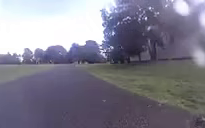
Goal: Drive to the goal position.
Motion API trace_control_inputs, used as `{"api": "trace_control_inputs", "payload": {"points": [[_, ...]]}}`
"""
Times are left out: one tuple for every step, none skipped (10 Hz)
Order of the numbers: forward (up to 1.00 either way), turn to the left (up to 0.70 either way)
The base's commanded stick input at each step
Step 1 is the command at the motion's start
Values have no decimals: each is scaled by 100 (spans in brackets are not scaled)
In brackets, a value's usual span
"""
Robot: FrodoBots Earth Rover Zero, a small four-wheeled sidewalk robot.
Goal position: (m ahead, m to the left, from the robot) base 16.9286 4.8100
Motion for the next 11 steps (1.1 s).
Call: {"api": "trace_control_inputs", "payload": {"points": [[100,0],[100,0],[100,0],[100,0],[100,0],[100,0],[100,0],[100,0],[100,0],[100,0],[100,0]]}}
